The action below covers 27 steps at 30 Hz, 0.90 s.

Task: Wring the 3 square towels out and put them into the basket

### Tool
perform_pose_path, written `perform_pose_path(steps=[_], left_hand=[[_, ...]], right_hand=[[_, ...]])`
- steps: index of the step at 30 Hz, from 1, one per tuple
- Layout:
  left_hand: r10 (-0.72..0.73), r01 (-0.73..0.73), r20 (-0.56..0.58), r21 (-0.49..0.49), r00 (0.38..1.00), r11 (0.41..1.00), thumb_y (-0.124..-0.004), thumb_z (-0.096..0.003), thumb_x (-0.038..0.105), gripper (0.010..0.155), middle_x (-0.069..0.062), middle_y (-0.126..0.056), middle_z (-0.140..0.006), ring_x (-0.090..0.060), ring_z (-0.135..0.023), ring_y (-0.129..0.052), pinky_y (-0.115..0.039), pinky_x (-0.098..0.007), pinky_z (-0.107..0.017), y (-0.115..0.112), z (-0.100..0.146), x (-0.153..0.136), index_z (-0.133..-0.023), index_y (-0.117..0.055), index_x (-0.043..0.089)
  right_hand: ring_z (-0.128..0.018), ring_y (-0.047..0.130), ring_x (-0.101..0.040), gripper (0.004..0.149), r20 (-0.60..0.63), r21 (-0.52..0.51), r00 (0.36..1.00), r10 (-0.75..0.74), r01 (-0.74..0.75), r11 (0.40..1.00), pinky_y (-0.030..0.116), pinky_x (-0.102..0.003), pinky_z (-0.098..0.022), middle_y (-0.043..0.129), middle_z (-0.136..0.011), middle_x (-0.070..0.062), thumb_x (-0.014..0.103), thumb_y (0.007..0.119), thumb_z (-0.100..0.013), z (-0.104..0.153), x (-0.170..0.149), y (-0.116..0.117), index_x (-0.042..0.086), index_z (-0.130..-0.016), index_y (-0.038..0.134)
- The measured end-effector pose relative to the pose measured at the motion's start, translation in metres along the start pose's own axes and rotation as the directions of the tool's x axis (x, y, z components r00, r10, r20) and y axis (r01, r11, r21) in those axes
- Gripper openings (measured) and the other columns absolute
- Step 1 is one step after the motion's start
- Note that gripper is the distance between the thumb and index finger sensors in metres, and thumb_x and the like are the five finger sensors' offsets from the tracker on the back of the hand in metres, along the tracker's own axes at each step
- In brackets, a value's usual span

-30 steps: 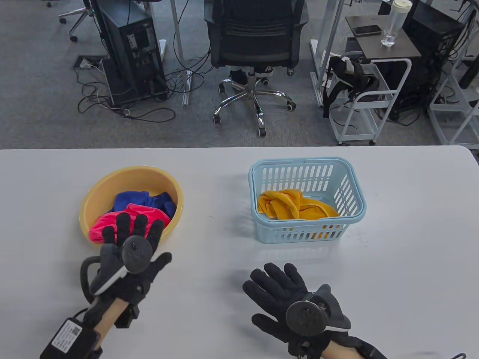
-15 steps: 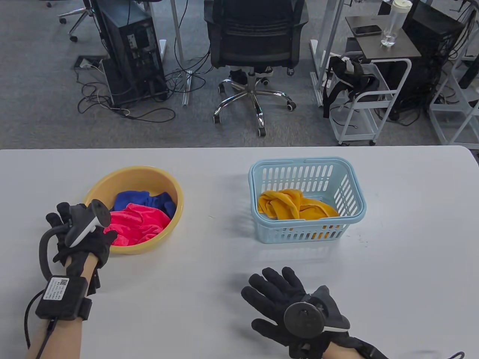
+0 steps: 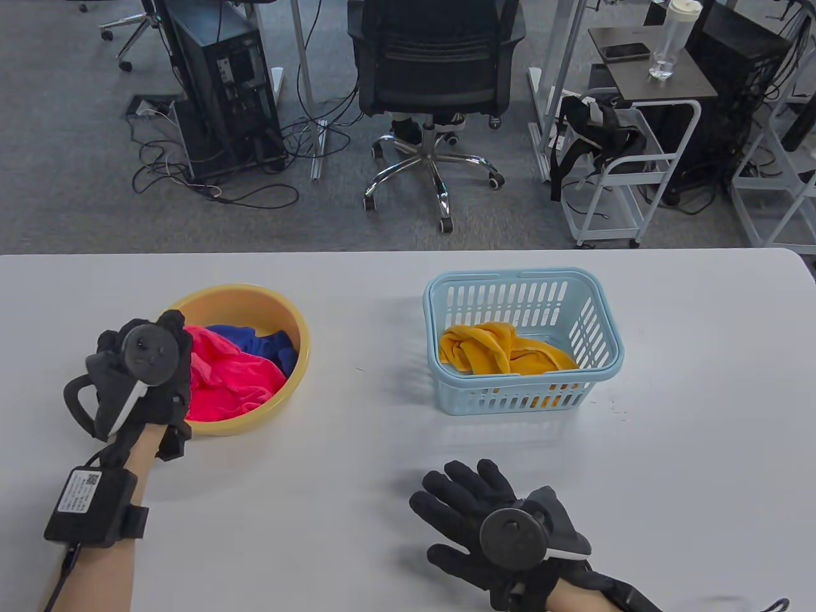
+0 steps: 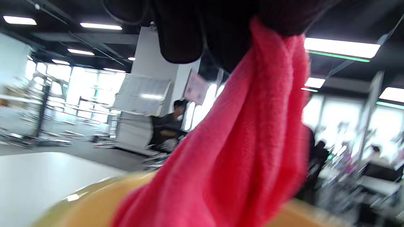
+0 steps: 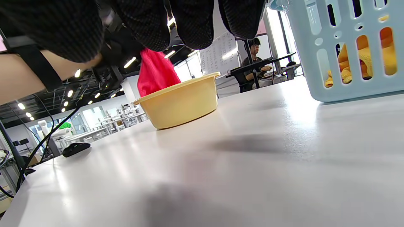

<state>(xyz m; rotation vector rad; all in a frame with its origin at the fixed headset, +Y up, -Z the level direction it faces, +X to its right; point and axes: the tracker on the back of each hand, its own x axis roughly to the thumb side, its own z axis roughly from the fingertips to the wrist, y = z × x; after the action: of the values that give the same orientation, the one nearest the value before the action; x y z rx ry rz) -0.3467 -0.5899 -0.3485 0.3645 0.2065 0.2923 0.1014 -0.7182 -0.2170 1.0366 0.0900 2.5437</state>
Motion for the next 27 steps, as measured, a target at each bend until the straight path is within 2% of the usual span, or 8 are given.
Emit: perform_pose_path(steps=[4, 7, 9, 13, 16, 19, 25, 27], left_hand=[[0.342, -0.395, 0.25, 0.209, 0.906, 0.895, -0.068, -0.0525, 0.051, 0.046, 0.015, -0.076, -0.092, -0.021, -0.103, -0.074, -0.051, -0.05, -0.083, 0.081, 0.027, 0.047, -0.096, -0.055, 0.045], [0.383, -0.503, 0.398, 0.26, 0.834, 0.824, -0.066, -0.053, 0.052, 0.046, 0.017, -0.075, -0.093, -0.019, -0.104, -0.073, -0.051, -0.049, -0.083, 0.109, 0.054, 0.072, -0.096, -0.052, 0.047], [0.379, -0.54, 0.457, 0.299, 0.805, 0.787, -0.065, -0.0529, 0.054, 0.046, 0.019, -0.074, -0.093, -0.017, -0.103, -0.074, -0.052, -0.048, -0.083, 0.106, 0.071, 0.086, -0.096, -0.051, 0.047], [0.499, -0.63, 0.494, 0.135, 0.712, 0.765, -0.066, -0.0533, 0.053, 0.046, 0.017, -0.075, -0.092, -0.018, -0.102, -0.075, -0.053, -0.048, -0.082, 0.067, 0.089, 0.109, -0.097, -0.052, 0.046], [0.567, -0.674, 0.519, 0.025, 0.64, 0.738, -0.067, -0.0531, 0.052, 0.046, 0.016, -0.076, -0.092, -0.019, -0.102, -0.075, -0.053, -0.049, -0.082, 0.046, 0.109, 0.131, -0.097, -0.053, 0.045], [0.5, -0.643, 0.6, 0.032, 0.625, 0.765, -0.067, -0.0531, 0.052, 0.046, 0.016, -0.076, -0.092, -0.019, -0.102, -0.075, -0.052, -0.049, -0.082, 0.04, 0.131, 0.153, -0.097, -0.053, 0.045], [0.372, -0.584, 0.676, 0.106, 0.636, 0.805, -0.069, -0.0525, 0.053, 0.046, 0.018, -0.077, -0.092, -0.019, -0.102, -0.075, -0.053, -0.049, -0.082, 0.046, 0.155, 0.168, -0.096, -0.055, 0.046], [0.328, -0.549, 0.684, 0.126, 0.651, 0.826, -0.069, -0.0523, 0.054, 0.046, 0.018, -0.077, -0.093, -0.02, -0.103, -0.075, -0.053, -0.049, -0.083, 0.043, 0.159, 0.173, -0.096, -0.056, 0.047]], right_hand=[[-0.107, 0.038, -0.048, 0.071, -0.01, 0.001, 1.0, -0.01, 0.01, 1.0, 0.019, -0.069, -0.073, 0.04, -0.119, -0.008, 0.058, 0.069, -0.054, -0.002, -0.003, 0.001, 0.025, -0.113, 0.046], [-0.109, 0.031, -0.048, 0.073, -0.027, -0.048, 1.0, -0.014, 0.012, 0.999, 0.006, -0.069, -0.07, 0.029, -0.121, -0.006, 0.058, 0.069, -0.054, -0.002, -0.004, -0.006, 0.029, -0.114, 0.038], [-0.109, 0.031, -0.048, 0.072, -0.043, -0.167, 0.998, -0.042, 0.034, 0.985, 0.004, -0.069, -0.07, 0.028, -0.121, -0.005, 0.057, 0.07, -0.054, -0.006, -0.01, -0.02, 0.03, -0.114, 0.039], [-0.108, 0.033, -0.05, 0.081, 0.029, -0.445, 0.958, -0.286, 0.269, 0.854, 0.006, -0.071, -0.07, 0.025, -0.121, -0.006, 0.059, 0.073, -0.053, -0.02, -0.015, -0.072, 0.027, -0.114, 0.03], [-0.108, 0.031, -0.051, 0.092, 0.135, -0.451, 0.908, -0.396, 0.413, 0.791, 0.006, -0.072, -0.069, 0.025, -0.121, -0.007, 0.066, 0.074, -0.051, -0.039, 0.004, -0.113, 0.024, -0.115, 0.024], [-0.109, 0.029, -0.051, 0.1, 0.179, -0.334, 0.883, -0.434, 0.469, 0.817, 0.004, -0.072, -0.07, 0.03, -0.122, -0.009, 0.071, 0.078, -0.047, -0.059, 0.032, -0.137, 0.018, -0.116, 0.03], [-0.107, 0.041, -0.051, 0.098, 0.237, -0.245, 0.933, -0.272, 0.328, 0.912, 0.011, -0.072, -0.071, 0.044, -0.12, -0.011, 0.075, 0.078, -0.046, -0.076, 0.066, -0.128, 0.015, -0.115, 0.043], [-0.106, 0.047, -0.051, 0.085, 0.276, -0.296, 0.928, -0.251, 0.331, 0.896, 0.012, -0.073, -0.072, 0.052, -0.117, -0.011, 0.064, 0.08, -0.05, -0.074, 0.076, -0.129, 0.014, -0.113, 0.052]])
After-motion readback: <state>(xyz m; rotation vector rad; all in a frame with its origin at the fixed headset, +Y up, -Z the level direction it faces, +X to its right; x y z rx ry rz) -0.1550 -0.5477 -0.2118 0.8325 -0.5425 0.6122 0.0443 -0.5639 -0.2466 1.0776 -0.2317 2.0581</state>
